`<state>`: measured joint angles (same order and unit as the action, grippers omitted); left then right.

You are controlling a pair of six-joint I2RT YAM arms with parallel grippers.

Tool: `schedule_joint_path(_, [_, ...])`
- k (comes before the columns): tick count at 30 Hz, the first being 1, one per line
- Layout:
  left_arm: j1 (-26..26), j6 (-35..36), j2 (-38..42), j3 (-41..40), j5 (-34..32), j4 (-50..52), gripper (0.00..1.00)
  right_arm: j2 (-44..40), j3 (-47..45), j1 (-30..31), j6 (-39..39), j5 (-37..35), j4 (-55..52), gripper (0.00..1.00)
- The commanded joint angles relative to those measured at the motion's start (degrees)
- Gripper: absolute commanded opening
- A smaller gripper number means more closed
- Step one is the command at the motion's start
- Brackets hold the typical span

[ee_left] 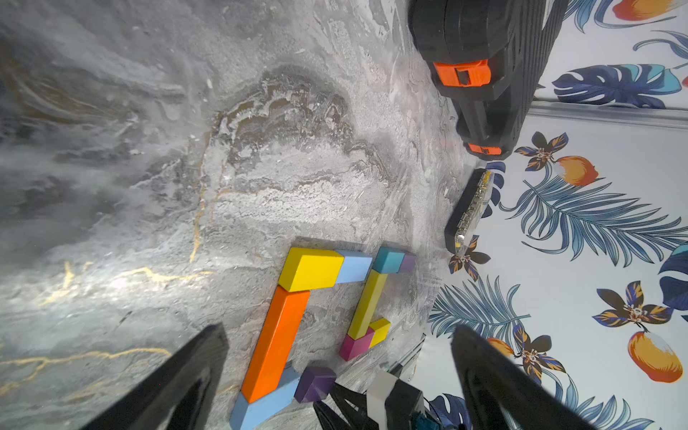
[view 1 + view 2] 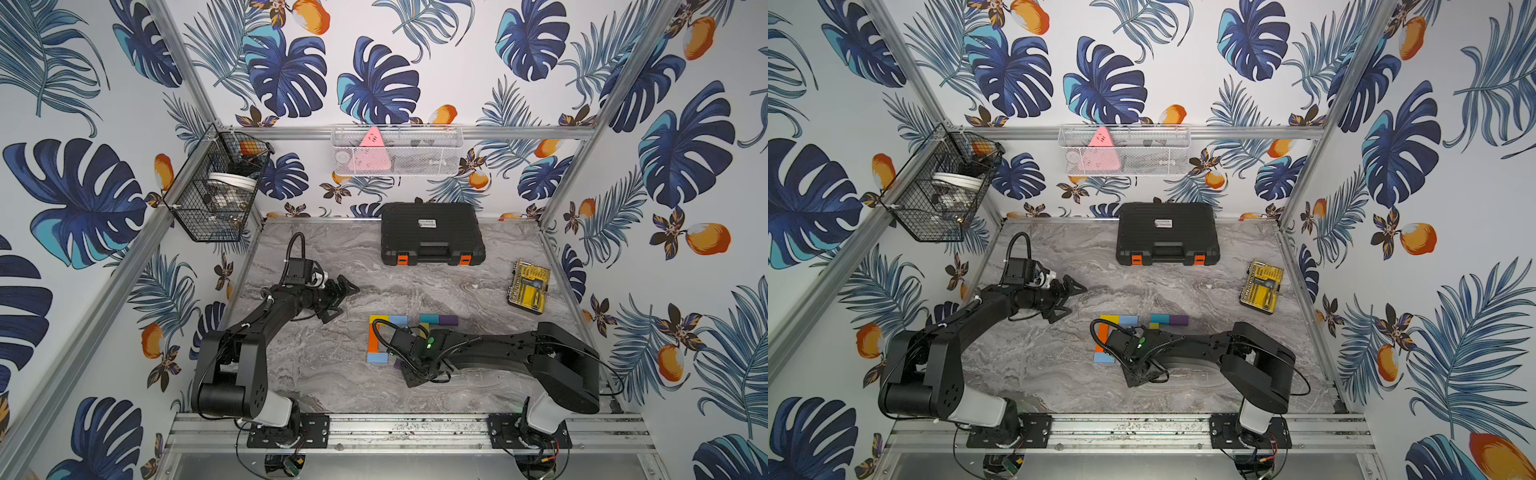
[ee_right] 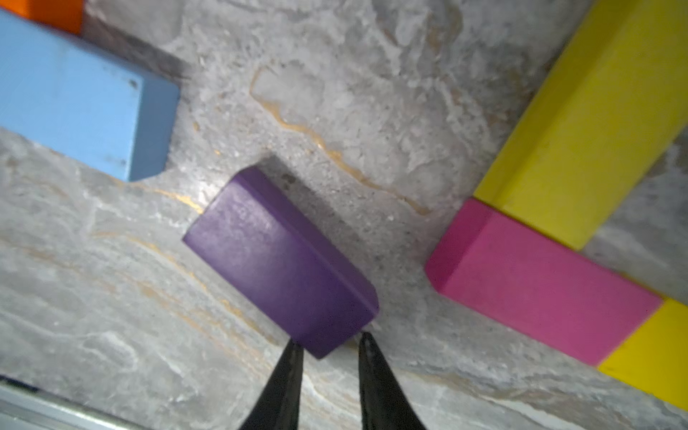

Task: Assemble the letter c with building blocks
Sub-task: Assemble the building block at the center of the board.

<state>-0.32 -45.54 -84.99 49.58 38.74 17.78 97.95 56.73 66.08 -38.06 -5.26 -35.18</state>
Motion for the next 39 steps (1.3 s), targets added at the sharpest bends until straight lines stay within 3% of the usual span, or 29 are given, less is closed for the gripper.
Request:
schedule_joint_path(1, [0.0, -0.5, -0.2, 0.6, 0.2, -0.5, 0.99, 0.4, 0.5, -0.4, 1.4, 0.1, 0.7, 0.28])
schedule_joint_path(39, [-0.4, -0.9, -0.2, 0.5, 0.1, -1.0, 0.99, 2.6, 2.6, -2.3, 5.5, 1.7, 2.8, 0.36])
